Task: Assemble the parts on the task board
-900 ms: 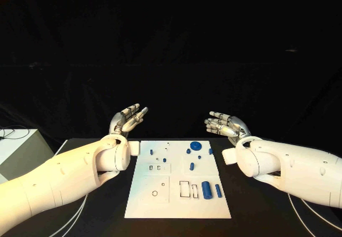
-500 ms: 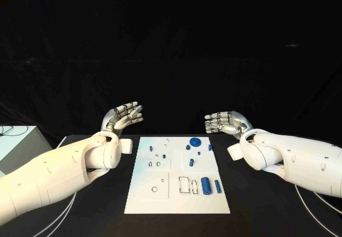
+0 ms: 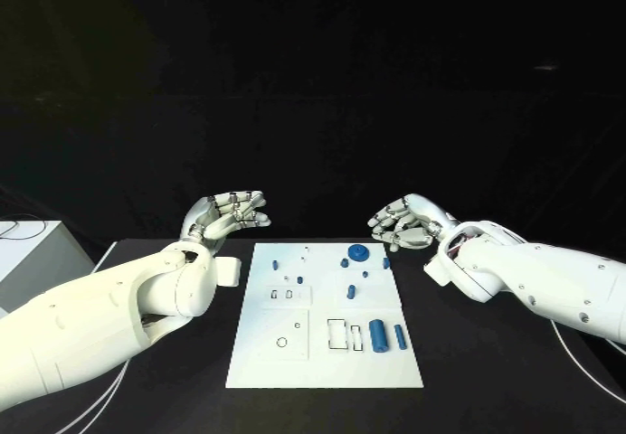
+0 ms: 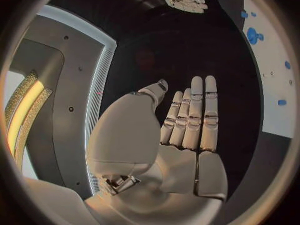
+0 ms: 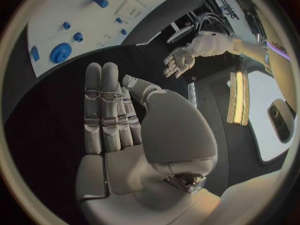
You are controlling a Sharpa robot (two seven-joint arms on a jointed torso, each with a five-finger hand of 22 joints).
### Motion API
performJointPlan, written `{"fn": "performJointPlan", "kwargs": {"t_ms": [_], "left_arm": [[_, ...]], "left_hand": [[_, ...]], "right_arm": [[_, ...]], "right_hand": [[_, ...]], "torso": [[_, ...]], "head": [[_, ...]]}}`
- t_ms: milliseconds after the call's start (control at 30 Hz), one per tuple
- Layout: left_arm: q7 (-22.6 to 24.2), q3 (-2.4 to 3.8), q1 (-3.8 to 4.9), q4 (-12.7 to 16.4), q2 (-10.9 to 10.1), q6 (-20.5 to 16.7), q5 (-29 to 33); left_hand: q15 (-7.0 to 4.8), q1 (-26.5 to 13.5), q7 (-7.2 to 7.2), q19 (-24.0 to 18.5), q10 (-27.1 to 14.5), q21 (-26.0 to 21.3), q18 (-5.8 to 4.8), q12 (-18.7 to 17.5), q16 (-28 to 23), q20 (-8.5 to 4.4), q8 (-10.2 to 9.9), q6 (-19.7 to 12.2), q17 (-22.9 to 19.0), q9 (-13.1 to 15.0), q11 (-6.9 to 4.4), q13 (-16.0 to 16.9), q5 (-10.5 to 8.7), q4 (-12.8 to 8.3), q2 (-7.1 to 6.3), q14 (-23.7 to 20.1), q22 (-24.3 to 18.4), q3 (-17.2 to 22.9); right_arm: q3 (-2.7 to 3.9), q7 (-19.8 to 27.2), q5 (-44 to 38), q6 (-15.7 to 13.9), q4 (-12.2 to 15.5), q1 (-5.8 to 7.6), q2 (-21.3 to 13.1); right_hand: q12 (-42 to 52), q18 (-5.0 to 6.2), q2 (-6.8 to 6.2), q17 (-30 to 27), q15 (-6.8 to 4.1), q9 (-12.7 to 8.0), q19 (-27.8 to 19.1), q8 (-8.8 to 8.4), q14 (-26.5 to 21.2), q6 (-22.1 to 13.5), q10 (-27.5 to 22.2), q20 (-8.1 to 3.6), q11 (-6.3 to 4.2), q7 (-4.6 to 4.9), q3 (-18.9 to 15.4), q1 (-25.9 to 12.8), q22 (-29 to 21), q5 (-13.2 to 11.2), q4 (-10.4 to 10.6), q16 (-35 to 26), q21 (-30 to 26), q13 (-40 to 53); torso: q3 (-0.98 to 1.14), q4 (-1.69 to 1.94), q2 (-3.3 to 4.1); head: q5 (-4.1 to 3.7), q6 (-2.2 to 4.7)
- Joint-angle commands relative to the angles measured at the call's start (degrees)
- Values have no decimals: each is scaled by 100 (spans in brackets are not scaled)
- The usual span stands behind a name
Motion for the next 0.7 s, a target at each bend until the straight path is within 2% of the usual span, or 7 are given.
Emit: {"fn": "performJointPlan", "kwargs": {"t_ms": [33,133,200,300,400,500,700], "left_arm": [[79,35,-2,192,-67,106,64],[74,96,-22,426,-162,84,72],[56,124,-31,529,-207,96,76],[15,172,-43,734,-306,140,81],[-22,197,-47,852,-369,171,81],[-49,223,-48,952,-409,207,72],[-76,309,-49,1105,-465,251,60]], "left_hand": [[-31,-17,-5,63,118,262,43,-45,386,-41,0,84,267,-4,-12,1,11,-31,-81,66,163,98],[-87,-83,-28,16,290,756,28,-69,1076,-118,22,171,695,1,-37,16,3,-58,-141,-1,495,267],[-85,-149,-24,-184,331,1135,15,-113,1506,-135,23,179,931,-1,-49,14,10,-80,-190,-198,773,409],[-81,-166,-16,-235,321,1214,17,-130,1577,-131,17,167,957,-4,-47,12,8,-89,-203,-221,832,431],[-80,-165,-17,-249,314,1234,17,-136,1591,-130,15,162,961,-5,-46,11,8,-95,-207,-231,847,438],[-98,-194,-19,-264,328,1470,31,-150,1791,-134,22,172,1021,-2,-49,14,12,-118,-210,-169,1004,482],[-126,-282,-23,-280,372,2200,48,-165,2265,-175,37,179,1134,7,-68,20,9,-159,-248,-112,1484,584]], "right_arm": [[12,-534,-1692,205,-43,46,58],[16,-823,-2246,403,-100,99,135],[17,-956,-2505,446,-131,125,175],[18,-1242,-3045,456,-237,181,292],[18,-1434,-3397,446,-337,208,409],[16,-1608,-3686,438,-427,222,542],[7,-1852,-4046,430,-554,231,757]], "right_hand": [[-44,45,-165,549,-9,-26,-33,-97,87,22,11,-21,-17,1,170,-73,329,-224,146,608,427,-2],[-37,57,-237,895,33,-43,-107,-186,-21,-25,-58,2,-1,18,256,-138,494,-492,292,987,610,1],[-30,26,-285,1164,43,-35,-15,-219,-13,-3,-44,-6,-1,15,335,-119,875,-413,360,1345,971,4],[-29,-122,-325,1749,28,-13,311,-240,22,38,-11,-18,-14,-12,486,-25,1987,-253,355,2031,1910,4],[-36,-187,-298,2236,49,5,374,-264,11,46,-101,-19,-1,-21,706,101,2542,-504,289,2567,2378,-4],[-40,-272,-344,2796,52,24,545,-277,106,48,-110,-8,-12,-26,797,71,3184,-560,284,3144,2896,-5],[-35,-448,-465,3864,67,60,930,-308,266,6,-113,18,-6,-45,826,-75,4318,-628,381,4190,3774,-1]], "torso": [[-23,32,101],[-41,60,179],[-48,69,214],[-64,98,264],[-88,126,317],[-103,160,361],[-117,181,450]], "head": [[-46,18],[-108,59],[-122,60],[-126,48],[-148,52],[-166,46],[-105,39]]}}
